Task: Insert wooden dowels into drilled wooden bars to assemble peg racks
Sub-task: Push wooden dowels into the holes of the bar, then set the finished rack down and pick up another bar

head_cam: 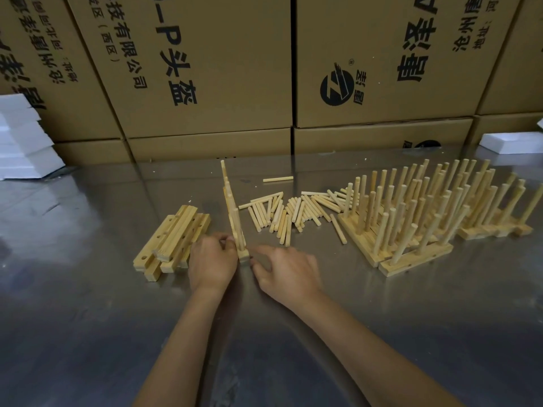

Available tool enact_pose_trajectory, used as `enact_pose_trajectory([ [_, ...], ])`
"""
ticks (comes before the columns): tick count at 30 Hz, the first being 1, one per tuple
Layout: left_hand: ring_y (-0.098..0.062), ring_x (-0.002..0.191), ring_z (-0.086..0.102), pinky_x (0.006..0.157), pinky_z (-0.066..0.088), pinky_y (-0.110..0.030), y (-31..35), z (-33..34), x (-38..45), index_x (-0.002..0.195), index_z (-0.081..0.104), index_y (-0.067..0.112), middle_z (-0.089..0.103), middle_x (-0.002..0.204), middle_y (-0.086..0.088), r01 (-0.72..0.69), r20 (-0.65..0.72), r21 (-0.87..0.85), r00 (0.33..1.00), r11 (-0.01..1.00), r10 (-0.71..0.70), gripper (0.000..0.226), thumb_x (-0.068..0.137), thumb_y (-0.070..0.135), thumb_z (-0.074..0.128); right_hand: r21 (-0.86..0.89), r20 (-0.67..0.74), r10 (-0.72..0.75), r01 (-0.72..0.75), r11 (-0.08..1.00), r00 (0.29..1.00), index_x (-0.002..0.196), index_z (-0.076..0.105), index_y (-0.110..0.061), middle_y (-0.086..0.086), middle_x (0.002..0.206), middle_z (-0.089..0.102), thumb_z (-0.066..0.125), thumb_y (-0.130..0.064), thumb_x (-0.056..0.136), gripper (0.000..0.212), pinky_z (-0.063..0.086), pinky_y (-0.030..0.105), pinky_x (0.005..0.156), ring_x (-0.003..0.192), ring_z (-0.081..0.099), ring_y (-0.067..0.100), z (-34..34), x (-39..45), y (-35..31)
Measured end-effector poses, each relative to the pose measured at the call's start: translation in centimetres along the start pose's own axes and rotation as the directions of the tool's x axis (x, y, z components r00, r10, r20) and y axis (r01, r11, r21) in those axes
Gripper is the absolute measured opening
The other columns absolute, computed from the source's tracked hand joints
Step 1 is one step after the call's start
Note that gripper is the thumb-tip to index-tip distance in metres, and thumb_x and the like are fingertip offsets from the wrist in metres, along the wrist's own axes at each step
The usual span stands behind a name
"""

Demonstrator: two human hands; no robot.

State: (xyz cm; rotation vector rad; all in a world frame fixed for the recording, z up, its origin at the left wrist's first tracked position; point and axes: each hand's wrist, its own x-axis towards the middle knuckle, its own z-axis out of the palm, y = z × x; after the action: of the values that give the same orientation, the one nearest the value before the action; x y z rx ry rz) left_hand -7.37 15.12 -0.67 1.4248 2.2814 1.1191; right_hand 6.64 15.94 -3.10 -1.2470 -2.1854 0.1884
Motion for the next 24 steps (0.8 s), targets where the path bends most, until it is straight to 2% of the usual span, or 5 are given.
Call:
enact_pose_trajectory([
  [7,-0.03,0.123,0.053,0.096,0.047,-0.043,0.0,0.0,0.2,0.133,0.057,0.015,0.063,0.122,-0.012,0.007,0.03,0.014,1.0,1.0,-0.007,0.044,0.089,0.009,0.056,-0.144,-0.002,-0.017,0.017,0.989,1.0,0.139,0.051,-0.039,0.002,0.084,0.07,0.042,-0.043,0.099,0.041,0.031,0.031,0.062,0.081,0.065,0.025,1.1,2.8,-0.2],
  [10,-0.026,0.11,0.055,0.088,0.049,-0.042,0.1,-0.1,-0.2,0.104,0.058,0.021,0.061,0.109,-0.007,-0.024,0.033,0.042,0.999,0.999,0.023,0.025,0.083,0.01,0.063,-0.119,0.024,0.014,-0.011,0.993,1.0,0.139,0.05,-0.035,0.002,0.086,0.069,0.042,-0.042,0.099,0.041,0.035,0.032,0.064,0.083,0.065,0.025,1.4,3.9,-0.2],
  [13,-0.026,0.1,0.059,0.084,0.052,-0.044,0.4,-0.2,-0.1,0.088,0.066,0.02,0.064,0.099,-0.007,-0.053,0.067,0.076,0.997,0.996,0.048,0.007,0.084,0.015,0.064,-0.103,0.008,0.021,-0.02,0.994,1.0,0.119,0.058,-0.031,0.0,0.085,0.068,0.044,-0.038,0.097,0.028,0.037,0.032,0.064,0.083,0.066,0.024,1.9,3.9,0.2],
  [19,-0.027,0.115,0.055,0.098,0.047,-0.045,-0.2,0.3,0.3,0.119,0.072,0.017,0.065,0.115,-0.01,-0.104,0.081,0.097,0.992,0.99,0.097,0.029,0.093,0.017,0.057,0.012,-0.06,0.126,-0.126,0.992,0.99,0.12,0.063,-0.024,0.001,0.085,0.071,0.046,-0.034,0.095,0.032,0.036,0.032,0.07,0.085,0.065,0.023,2.2,3.9,0.9],
  [24,-0.027,0.124,0.037,0.103,0.034,-0.039,-0.5,0.7,1.1,0.146,0.046,0.025,0.046,0.131,-0.008,-0.13,0.144,0.335,0.986,0.933,0.085,0.046,0.101,0.034,0.045,0.06,-0.07,0.156,-0.152,0.987,0.985,0.126,0.062,-0.025,0.0,0.085,0.071,0.046,-0.033,0.094,0.037,0.033,0.031,0.071,0.091,0.064,0.023,2.2,4.0,1.1],
])
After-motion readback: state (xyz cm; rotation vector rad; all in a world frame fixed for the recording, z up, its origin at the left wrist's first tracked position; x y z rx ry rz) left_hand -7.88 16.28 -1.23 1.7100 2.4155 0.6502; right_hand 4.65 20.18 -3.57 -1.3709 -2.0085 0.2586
